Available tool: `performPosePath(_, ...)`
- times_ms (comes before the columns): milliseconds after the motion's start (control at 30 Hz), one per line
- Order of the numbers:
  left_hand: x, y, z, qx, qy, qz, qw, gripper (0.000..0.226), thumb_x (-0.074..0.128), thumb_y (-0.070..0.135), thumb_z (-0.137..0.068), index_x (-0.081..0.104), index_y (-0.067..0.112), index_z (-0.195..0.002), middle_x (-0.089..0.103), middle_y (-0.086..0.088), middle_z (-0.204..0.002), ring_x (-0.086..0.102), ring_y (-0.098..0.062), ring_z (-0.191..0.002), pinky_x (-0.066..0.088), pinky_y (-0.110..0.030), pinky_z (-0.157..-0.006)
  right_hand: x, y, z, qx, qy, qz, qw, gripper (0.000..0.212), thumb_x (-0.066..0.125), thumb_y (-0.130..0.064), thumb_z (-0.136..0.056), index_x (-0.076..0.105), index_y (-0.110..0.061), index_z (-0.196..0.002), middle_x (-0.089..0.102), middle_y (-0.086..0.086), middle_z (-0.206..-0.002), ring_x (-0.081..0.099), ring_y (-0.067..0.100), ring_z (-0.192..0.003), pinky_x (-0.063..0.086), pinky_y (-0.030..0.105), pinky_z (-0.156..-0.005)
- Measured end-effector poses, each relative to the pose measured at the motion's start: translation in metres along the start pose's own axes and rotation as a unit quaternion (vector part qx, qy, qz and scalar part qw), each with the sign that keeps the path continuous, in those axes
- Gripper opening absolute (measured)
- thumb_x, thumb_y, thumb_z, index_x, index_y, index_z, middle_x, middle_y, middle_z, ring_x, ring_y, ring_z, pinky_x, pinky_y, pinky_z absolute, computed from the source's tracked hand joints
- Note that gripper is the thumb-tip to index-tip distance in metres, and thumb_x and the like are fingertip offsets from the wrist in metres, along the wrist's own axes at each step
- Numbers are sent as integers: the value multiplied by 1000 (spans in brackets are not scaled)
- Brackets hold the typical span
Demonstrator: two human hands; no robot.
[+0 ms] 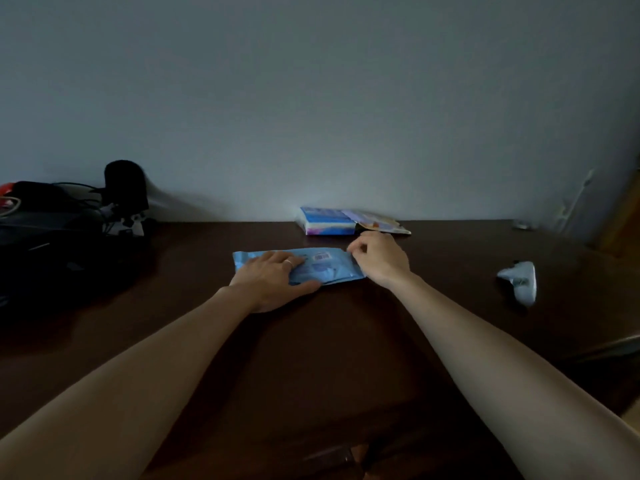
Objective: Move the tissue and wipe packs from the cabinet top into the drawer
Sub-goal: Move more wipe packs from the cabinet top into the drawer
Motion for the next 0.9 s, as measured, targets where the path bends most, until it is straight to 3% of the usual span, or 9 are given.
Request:
performPosePath(67,1,-13,-10,-34,10,-19,999,97,24,93,-76,30,35,-153,35,1,-156,31,-23,-143,25,-46,-116,11,6,-23,32,-50,73,996,32,44,-31,-104,74,-31,-118,31,0,-164,26,27,-150,36,47,-112)
performPosePath(100,1,-17,-11,-47,16,-25,998,96,25,92,-76,30,34,-153,37,0,-154,32,-24,-141,26,-47,-115,14,7,-31,42,-71,101,992,37,40,-31,-106,69,-30,-128,14,1,-170,12,28,-155,28,50,-118)
performPosePath(167,2,-21,-20,-58,38,-35,997,97,24,92,-75,32,34,-152,39,-1,-150,35,-25,-138,28,-48,-114,23,9,-54,54,-91,138,985,44,37,-28,-107,53,-30,-148,-7,0,-173,-7,26,-158,14,56,-124)
performPosePath(233,3,-21,-30,-54,47,-44,996,97,22,92,-75,33,32,-151,41,-2,-148,36,-25,-137,28,-48,-113,33,14,-76,63,-101,185,975,52,39,-26,-106,37,-29,-158,-17,1,-171,-14,26,-157,7,60,-124)
performPosePath(333,4,-23,-40,-55,48,-40,996,97,21,90,-75,34,30,-151,40,-2,-148,36,-25,-137,28,-48,-113,49,21,-98,71,-100,219,968,62,44,-23,-103,24,-16,-162,-8,4,-172,-7,27,-157,8,64,-122)
performPosePath(433,1,-27,-44,-63,39,-40,996,86,29,84,-83,38,30,-150,43,-3,-148,40,-26,-136,35,-47,-108,55,20,-95,65,-87,233,966,64,45,-22,-102,25,-7,-160,12,5,-169,11,26,-155,8,61,-123)
performPosePath(567,-6,-13,-29,-31,42,-93,994,71,28,77,-91,48,32,-143,55,-4,-141,54,-25,-125,45,-40,-94,40,20,-53,35,-30,206,977,61,43,-19,-103,26,-7,-160,17,4,-169,18,26,-153,12,54,-125)
performPosePath(700,-10,3,12,-27,11,-93,995,90,19,89,-81,40,35,-149,47,-2,-148,47,-24,-132,43,-43,-100,4,-3,8,-53,79,151,984,61,55,-18,-99,36,-12,-157,32,0,-164,33,24,-147,24,41,-123)
performPosePath(900,-22,29,116,-26,3,-80,996,109,13,102,-64,39,38,-148,45,0,-147,46,-23,-132,43,-44,-99,-32,-58,118,-153,124,141,970,80,66,-8,-91,27,-13,-161,22,-1,-169,35,23,-147,30,39,-121)
Point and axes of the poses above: each hand's wrist, its own z-axis away from the middle knuckle, its own x-axis out of the palm, y = z × x, the point moved 5 cm from there along -z, towards the middle knuckle
